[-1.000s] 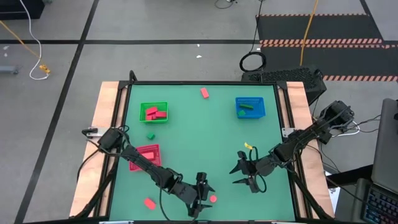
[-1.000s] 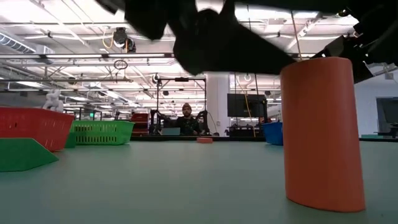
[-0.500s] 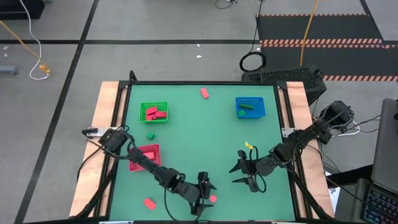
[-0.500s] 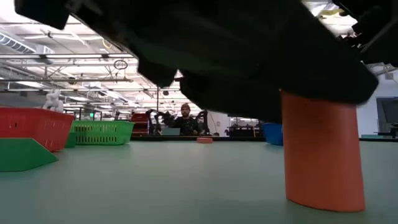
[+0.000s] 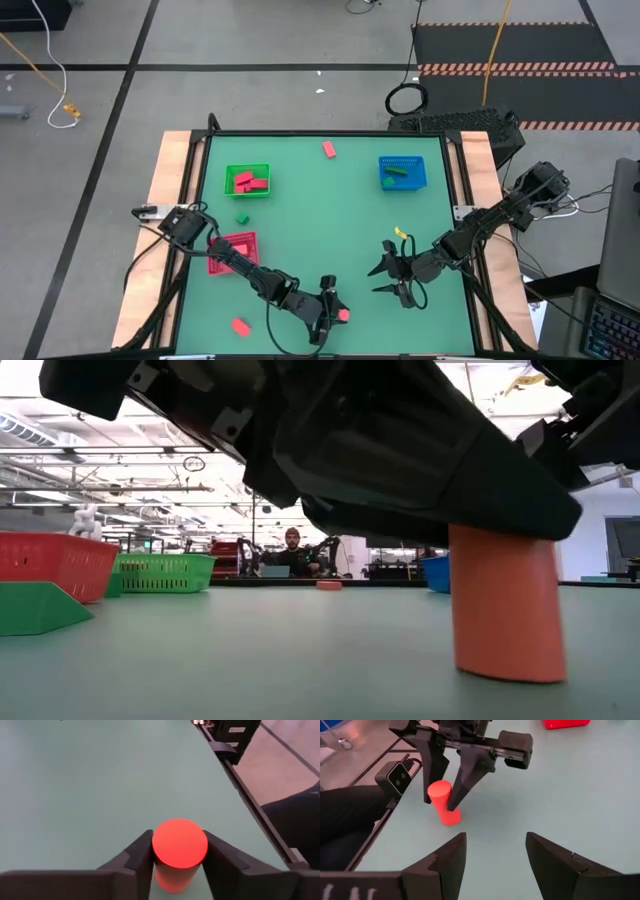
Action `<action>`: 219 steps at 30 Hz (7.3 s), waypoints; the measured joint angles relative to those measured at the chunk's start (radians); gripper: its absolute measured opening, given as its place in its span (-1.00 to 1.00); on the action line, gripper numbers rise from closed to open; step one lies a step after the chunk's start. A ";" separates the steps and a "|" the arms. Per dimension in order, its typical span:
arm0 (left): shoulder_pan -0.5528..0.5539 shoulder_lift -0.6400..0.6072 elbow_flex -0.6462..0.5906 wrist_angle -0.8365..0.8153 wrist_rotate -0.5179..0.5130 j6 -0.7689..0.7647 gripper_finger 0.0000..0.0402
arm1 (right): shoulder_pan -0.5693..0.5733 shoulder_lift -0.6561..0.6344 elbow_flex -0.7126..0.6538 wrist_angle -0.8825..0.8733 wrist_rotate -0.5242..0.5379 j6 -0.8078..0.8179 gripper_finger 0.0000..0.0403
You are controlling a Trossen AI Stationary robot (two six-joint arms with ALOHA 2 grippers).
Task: Sort & place blocks by color
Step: Put the orange block into the red bin, then put the green block into the blue bin
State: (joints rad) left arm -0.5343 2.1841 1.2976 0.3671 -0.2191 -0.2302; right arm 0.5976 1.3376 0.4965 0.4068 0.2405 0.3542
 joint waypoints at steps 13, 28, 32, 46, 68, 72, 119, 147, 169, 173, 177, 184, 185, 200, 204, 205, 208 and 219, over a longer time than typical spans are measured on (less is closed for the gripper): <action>0.026 -0.003 0.000 0.046 -0.004 0.011 -0.35 | -0.001 0.000 0.000 0.000 0.076 -0.009 -0.01; 0.055 -0.310 0.000 -0.525 -0.236 -0.031 -0.35 | 0.000 0.000 0.001 0.015 0.071 -0.052 -0.01; 0.054 -0.448 0.000 -0.806 -0.330 -0.144 -0.35 | 0.000 0.000 0.001 0.024 0.071 -0.053 -0.01; 0.009 -0.647 0.000 -1.714 -0.270 -0.837 -0.35 | 0.000 0.000 0.001 0.031 0.072 -0.053 -0.01; -0.005 -0.643 -0.211 -1.644 0.097 -0.924 0.35 | 0.000 0.000 0.000 0.038 0.072 -0.052 -0.01; 0.005 -0.643 -0.211 -1.647 0.109 -0.925 0.54 | 0.000 0.000 0.000 0.038 0.072 -0.052 -0.01; -0.380 -0.311 -0.056 -1.107 0.222 -0.343 0.68 | 0.000 0.000 0.000 0.034 0.071 -0.025 -0.01; -0.379 -0.268 -0.056 -1.173 0.236 -0.270 -0.35 | 0.000 0.000 0.000 0.030 0.074 -0.026 -0.01; -0.180 -0.595 -0.059 -1.729 0.042 -0.616 -0.35 | -0.002 0.000 0.000 0.030 0.076 -0.023 -0.01; -0.171 -0.597 -0.075 -1.732 0.055 -0.611 -0.35 | -0.002 0.000 0.000 0.030 0.076 -0.022 -0.01; -0.171 -0.597 -0.109 -1.724 0.068 -0.629 -0.30 | -0.002 0.000 0.000 0.030 0.076 -0.021 -0.01; -0.171 -0.597 -0.167 -1.733 0.100 -0.674 0.34 | -0.002 0.000 0.000 0.030 0.074 -0.014 -0.01; -0.171 -0.597 -0.169 -1.733 0.099 -0.674 0.42 | -0.002 0.000 0.000 0.031 0.074 -0.014 -0.01; -0.026 -0.597 -0.122 -1.698 -0.144 -0.766 0.57 | -0.002 0.000 0.000 0.045 0.237 -0.007 -0.01; 0.055 -0.597 -0.122 -1.485 -0.270 -0.748 0.41 | -0.003 0.000 0.000 0.052 0.259 0.033 -0.01; 0.076 -0.597 -0.123 -1.418 -0.276 -0.724 0.37 | -0.003 0.000 0.000 0.052 0.258 0.045 -0.01; 0.148 -0.597 -0.125 -1.321 -0.264 -0.696 0.24 | -0.002 0.000 0.000 0.052 0.257 0.075 -0.01; 0.486 -0.597 -0.127 -1.605 -0.072 -0.821 -0.06 | -0.002 0.000 0.000 0.046 0.253 0.065 -0.01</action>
State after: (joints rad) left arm -0.0478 1.5871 1.1709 -1.2384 -0.2906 -1.0515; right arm 0.5953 1.3373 0.4965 0.4524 0.4938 0.4191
